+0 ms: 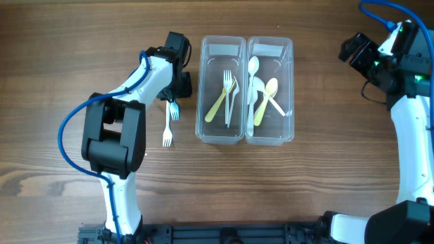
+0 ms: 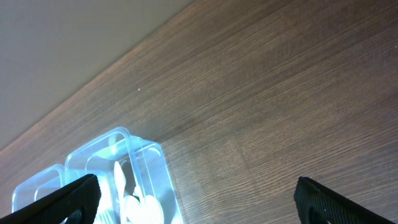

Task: Pack container
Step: 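Lower the left gripper onto the light-blue spoon and grasp it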

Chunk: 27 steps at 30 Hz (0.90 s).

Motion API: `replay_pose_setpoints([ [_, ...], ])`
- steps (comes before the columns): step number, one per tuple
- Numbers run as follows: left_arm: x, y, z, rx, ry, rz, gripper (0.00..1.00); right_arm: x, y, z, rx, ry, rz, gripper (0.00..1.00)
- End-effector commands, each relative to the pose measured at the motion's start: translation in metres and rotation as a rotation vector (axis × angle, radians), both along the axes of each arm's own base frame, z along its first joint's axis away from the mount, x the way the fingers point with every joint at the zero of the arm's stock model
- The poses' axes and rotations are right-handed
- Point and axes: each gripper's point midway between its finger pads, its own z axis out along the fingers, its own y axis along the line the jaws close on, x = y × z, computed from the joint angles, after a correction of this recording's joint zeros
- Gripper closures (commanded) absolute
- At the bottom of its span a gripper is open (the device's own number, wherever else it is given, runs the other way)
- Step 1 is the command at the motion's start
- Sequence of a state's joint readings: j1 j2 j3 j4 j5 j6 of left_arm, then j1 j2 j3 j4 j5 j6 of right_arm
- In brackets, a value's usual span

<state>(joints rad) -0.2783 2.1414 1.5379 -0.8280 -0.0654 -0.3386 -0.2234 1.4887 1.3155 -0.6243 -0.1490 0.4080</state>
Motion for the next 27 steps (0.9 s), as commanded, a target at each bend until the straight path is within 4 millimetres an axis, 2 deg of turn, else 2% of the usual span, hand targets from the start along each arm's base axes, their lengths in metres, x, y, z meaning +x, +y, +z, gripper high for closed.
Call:
replay_pose_setpoints([
  [1, -0.0107, 0.0043, -0.0146, -0.003, 0.033, 0.039, 0.54, 0.0019, 0.0005, -0.0037, 0.015, 0.007, -0.006, 0.00],
  [8, -0.0068, 0.0062, -0.0175, -0.017, 0.017, 0.107, 0.55, 0.0019, 0.0005, -0.0037, 0.015, 0.007, -0.006, 0.00],
  [13, -0.0098, 0.0070, -0.0192, -0.013, 0.031, 0.114, 0.72, 0.0019, 0.0005, -0.0037, 0.015, 0.007, -0.006, 0.00],
  [27, -0.0088, 0.0068, -0.0181, -0.012, 0.026, 0.094, 0.88, 0.0019, 0.0005, -0.0037, 0.015, 0.007, -0.006, 0.00],
])
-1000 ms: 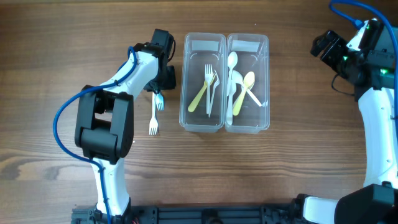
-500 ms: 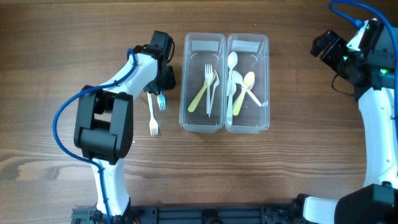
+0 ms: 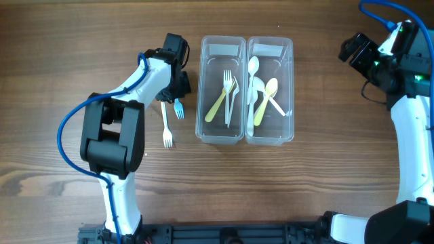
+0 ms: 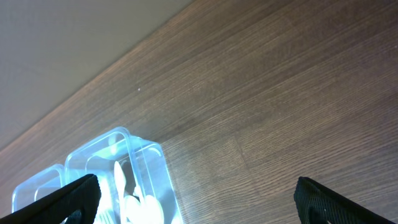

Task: Pack container
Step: 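Lower the left gripper onto the light-blue spoon and grasp it, then carry the light-blue spoon into the left container and release it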

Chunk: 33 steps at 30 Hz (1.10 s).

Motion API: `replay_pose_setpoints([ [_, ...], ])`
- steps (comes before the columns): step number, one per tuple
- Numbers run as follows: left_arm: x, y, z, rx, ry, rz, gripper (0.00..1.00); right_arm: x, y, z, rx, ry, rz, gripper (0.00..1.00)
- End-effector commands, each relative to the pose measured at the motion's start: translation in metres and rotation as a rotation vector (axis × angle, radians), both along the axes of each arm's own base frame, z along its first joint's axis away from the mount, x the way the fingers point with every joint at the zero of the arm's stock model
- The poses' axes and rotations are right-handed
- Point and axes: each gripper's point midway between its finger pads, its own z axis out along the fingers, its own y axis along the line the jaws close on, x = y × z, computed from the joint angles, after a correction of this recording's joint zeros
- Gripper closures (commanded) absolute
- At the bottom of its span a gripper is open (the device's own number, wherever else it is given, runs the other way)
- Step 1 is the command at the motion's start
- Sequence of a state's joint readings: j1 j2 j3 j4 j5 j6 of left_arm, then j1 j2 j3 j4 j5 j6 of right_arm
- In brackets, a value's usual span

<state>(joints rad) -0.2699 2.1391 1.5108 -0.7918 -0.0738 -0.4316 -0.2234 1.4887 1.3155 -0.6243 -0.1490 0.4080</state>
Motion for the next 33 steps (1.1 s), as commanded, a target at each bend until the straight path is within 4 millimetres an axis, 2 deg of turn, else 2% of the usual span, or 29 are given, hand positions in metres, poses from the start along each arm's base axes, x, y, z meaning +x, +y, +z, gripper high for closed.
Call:
replay_pose_setpoints([
  [1, -0.010, 0.002, -0.013, -0.004, 0.042, -0.011, 0.89, 0.002, 0.001, -0.004, 0.015, 0.007, -0.006, 0.00],
  [3, -0.010, 0.002, -0.009, -0.004, 0.039, -0.019, 0.90, 0.002, 0.001, -0.004, 0.015, 0.007, -0.006, 0.00],
  [8, -0.007, 0.001, 0.019, -0.015, -0.011, -0.033, 0.91, 0.002, 0.001, -0.004, 0.015, 0.007, -0.006, 0.00],
  [10, -0.001, -0.001, 0.048, -0.031, -0.076, -0.033, 0.90, 0.002, 0.001, -0.004, 0.015, 0.007, -0.006, 0.00],
  [13, 0.002, -0.002, 0.078, -0.049, -0.146, -0.033, 0.90, 0.002, 0.001, -0.004, 0.015, 0.007, -0.006, 0.00],
  [15, 0.003, -0.005, 0.107, -0.080, -0.212, -0.039, 0.89, 0.002, 0.001, -0.004, 0.014, 0.007, -0.006, 0.00],
  [17, 0.002, -0.011, 0.128, -0.128, -0.252, -0.050, 0.89, 0.002, 0.001, -0.004, 0.015, 0.007, -0.006, 0.00],
  [19, -0.002, -0.031, 0.155, -0.234, -0.300, -0.091, 0.90, 0.002, 0.001, -0.004, 0.015, 0.007, -0.006, 0.00],
  [22, -0.010, -0.064, 0.186, -0.335, -0.365, -0.215, 0.91, 0.002, 0.001, -0.004, 0.015, 0.007, -0.006, 0.00],
  [23, -0.013, -0.073, 0.190, -0.346, -0.378, -0.254, 0.92, 0.002, 0.001, -0.004, 0.014, 0.007, -0.006, 0.00],
  [25, -0.020, -0.095, 0.193, -0.342, -0.396, -0.352, 0.92, 0.002, 0.001, -0.004, 0.015, 0.007, -0.006, 0.00],
  [28, -0.028, -0.122, 0.180, -0.271, -0.398, -0.495, 0.93, 0.002, 0.001, -0.004, 0.015, 0.007, -0.006, 0.00],
  [30, -0.029, -0.135, 0.160, -0.198, -0.380, -0.554, 0.92, 0.002, 0.001, -0.004, 0.015, 0.007, -0.006, 0.00],
  [33, -0.028, -0.151, 0.113, -0.151, -0.306, -0.583, 0.92, 0.002, 0.001, -0.004, 0.015, 0.007, -0.006, 0.00],
])
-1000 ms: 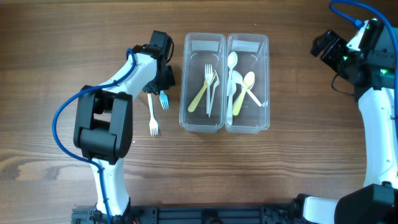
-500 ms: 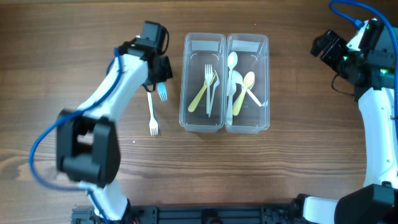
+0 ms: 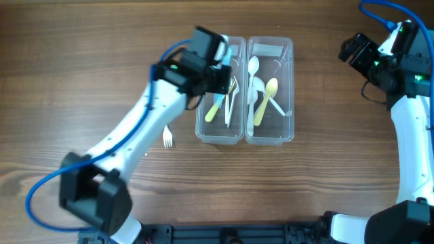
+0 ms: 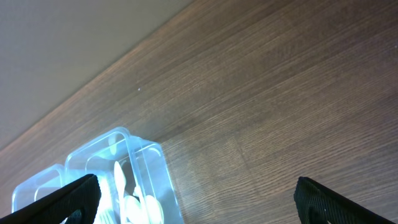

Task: Pack container
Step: 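Carry the light-blue spoon into the left container and release it, then return the left gripper and grasp the last white fork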

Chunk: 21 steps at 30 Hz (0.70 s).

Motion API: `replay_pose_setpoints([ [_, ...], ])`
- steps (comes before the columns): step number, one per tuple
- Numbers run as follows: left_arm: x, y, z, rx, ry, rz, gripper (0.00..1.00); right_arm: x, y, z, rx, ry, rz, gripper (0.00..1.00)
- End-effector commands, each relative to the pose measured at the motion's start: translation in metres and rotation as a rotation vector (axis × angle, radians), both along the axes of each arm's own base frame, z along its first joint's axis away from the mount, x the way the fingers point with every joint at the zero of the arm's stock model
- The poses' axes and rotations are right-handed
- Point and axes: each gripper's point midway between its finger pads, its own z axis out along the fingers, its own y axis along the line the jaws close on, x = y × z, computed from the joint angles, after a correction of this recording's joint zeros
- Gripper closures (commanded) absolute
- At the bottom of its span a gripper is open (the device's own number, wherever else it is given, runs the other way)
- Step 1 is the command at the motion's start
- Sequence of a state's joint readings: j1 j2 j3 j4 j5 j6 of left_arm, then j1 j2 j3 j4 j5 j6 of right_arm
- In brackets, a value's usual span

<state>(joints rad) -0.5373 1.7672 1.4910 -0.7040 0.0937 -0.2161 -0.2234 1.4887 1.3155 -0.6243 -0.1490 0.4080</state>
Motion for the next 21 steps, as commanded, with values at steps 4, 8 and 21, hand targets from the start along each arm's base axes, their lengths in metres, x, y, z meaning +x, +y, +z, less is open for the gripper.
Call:
replay_pose_setpoints([
  [4, 0.006, -0.010, -0.090, 0.152, 0.097, -0.048, 0.85, 0.002, 0.001, -0.004, 0.015, 0.007, -0.006, 0.00],
  [8, 0.011, -0.012, -0.067, 0.130, 0.065, -0.041, 0.56, 0.002, 0.001, -0.004, 0.015, 0.007, -0.006, 0.00],
  [21, -0.001, 0.114, 0.026, 0.279, 0.052, 0.217, 0.36, 0.002, 0.001, -0.004, 0.015, 0.007, -0.006, 0.00],
])
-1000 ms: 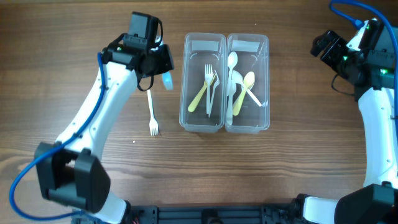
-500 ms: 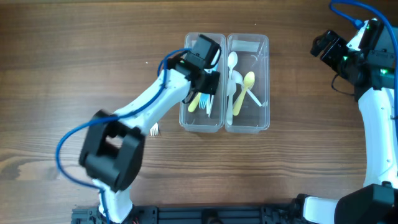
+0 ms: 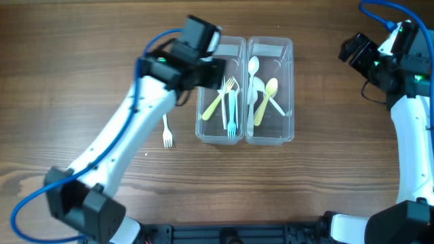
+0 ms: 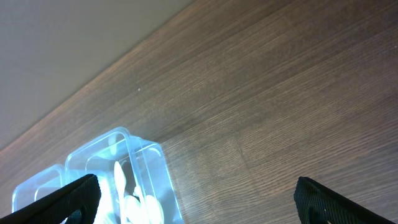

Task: Pack container
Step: 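Return the left gripper and grasp the last white fork, then carry the white fork into the left container and release it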

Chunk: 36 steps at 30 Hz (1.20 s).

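Note:
Two clear plastic containers stand side by side at the back middle. The left container (image 3: 210, 132) holds several forks, among them a light blue fork (image 3: 232, 114) lying loose. The right container (image 3: 290, 88) (image 4: 146, 165) holds white and yellow spoons (image 3: 260, 102). A white fork (image 3: 167, 132) lies on the table left of the containers. My left gripper (image 3: 211, 66) hovers at the left container's upper left edge, apart from the blue fork and holding nothing. My right gripper (image 3: 352, 49) (image 4: 199, 198) stands wide open and empty, off to the far right.
The wooden table (image 3: 325, 176) stretches around the containers. My left arm (image 3: 129, 135) reaches diagonally across the table's left half, passing close to the white fork. A pale wall (image 4: 56, 50) lies beyond the table's far edge.
The blue fork, held over the left container by my left gripper, now lies inside it among the other forks. The gripper has let go and shifted slightly left. The right arm stayed still.
My left gripper was down at the blue fork on the table, beside the white fork. Then the blue fork sat slightly further right at the gripper. Later the gripper was over the left container with it. Now the fork rests in that container.

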Motion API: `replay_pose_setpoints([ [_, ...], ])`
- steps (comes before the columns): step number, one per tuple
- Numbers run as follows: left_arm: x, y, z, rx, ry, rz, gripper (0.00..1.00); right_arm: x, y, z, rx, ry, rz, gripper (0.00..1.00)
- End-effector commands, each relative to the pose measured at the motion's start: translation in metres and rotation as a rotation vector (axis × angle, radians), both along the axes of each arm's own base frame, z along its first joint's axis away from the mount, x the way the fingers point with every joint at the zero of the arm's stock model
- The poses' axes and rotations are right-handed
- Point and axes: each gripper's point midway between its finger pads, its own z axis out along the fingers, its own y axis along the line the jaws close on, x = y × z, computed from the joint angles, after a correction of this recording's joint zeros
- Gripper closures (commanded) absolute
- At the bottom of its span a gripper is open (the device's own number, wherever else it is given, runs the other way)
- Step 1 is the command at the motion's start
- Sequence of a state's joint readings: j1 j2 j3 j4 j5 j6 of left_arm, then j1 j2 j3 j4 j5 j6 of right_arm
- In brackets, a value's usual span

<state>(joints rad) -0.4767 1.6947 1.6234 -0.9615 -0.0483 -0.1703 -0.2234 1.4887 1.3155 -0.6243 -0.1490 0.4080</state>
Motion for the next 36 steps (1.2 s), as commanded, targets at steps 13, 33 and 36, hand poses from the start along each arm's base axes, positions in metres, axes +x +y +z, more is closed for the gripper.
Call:
replay_pose_setpoints([
  [13, -0.037, 0.113, -0.175, 0.062, 0.411, 0.366, 0.40, 0.002, 0.001, -0.004, 0.015, 0.007, -0.006, 0.00],
  [33, -0.052, 0.117, -0.212, 0.044, 0.403, 0.416, 0.83, 0.002, 0.001, -0.004, 0.015, 0.007, -0.006, 0.00],
  [36, -0.052, 0.117, -0.212, 0.043, 0.402, 0.416, 0.91, 0.002, 0.001, -0.004, 0.015, 0.007, -0.006, 0.00],
])
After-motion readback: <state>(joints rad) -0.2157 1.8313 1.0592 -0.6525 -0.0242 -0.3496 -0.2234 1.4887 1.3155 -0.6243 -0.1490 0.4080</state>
